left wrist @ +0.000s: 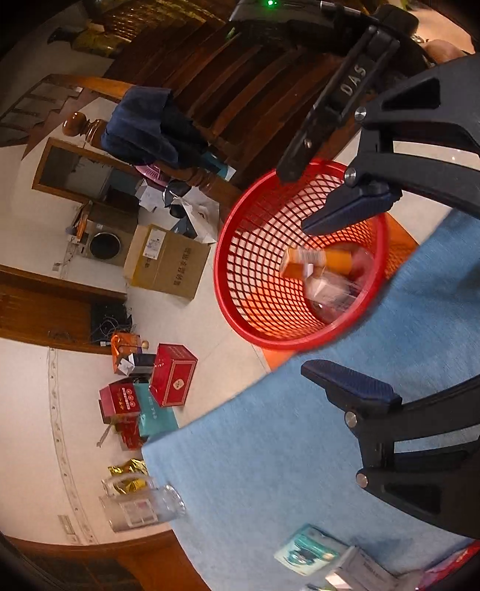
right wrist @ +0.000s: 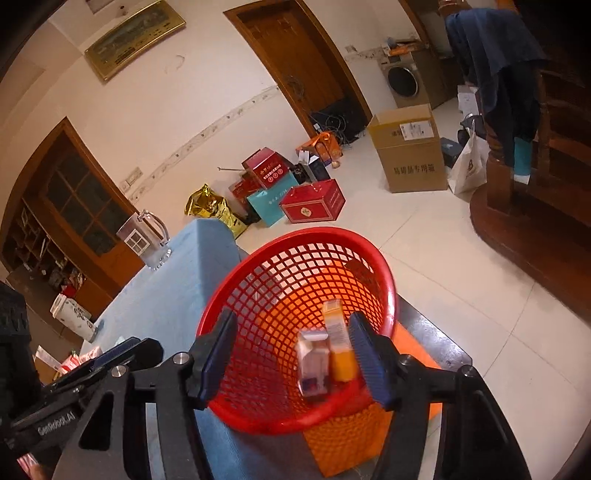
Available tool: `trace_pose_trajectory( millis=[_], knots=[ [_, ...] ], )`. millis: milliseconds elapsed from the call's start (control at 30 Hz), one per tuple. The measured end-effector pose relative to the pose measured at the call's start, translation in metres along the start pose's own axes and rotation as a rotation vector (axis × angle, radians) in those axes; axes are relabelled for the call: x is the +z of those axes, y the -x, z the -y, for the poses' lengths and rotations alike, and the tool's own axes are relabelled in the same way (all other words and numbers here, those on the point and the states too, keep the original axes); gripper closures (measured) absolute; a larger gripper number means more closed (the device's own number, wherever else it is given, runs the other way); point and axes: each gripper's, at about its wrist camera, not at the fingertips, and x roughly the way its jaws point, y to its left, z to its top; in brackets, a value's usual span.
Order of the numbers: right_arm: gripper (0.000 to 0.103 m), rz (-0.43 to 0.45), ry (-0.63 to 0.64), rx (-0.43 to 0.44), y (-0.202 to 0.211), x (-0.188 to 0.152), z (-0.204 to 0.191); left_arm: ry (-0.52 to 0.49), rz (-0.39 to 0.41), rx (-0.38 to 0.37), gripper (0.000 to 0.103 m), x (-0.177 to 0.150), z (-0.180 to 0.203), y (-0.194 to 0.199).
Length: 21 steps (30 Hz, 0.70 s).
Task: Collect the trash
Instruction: 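Move both open tools back over the table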
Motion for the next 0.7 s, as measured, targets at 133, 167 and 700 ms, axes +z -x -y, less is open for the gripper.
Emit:
trace_pose_trajectory(
  millis=[133,167,700],
  knots=[
    [0.035,0.004,-0.015,0.021,0.009,-0.013,-0.001,0.013,0.019,0.021,0.034,-0.019,-0.010,0.019],
    [0.035,0.008,-0.013,0.030,0.012,-0.018,-0.004,0.018,0.023,0.021,0.034,-0.024,-0.015,0.026],
    [0.035,-0.045,0.217,0.124,0.008,-0.094,-0.108,0.020,0.168,0.182,0.033,-0.110,-0.058,0.111]
  ],
)
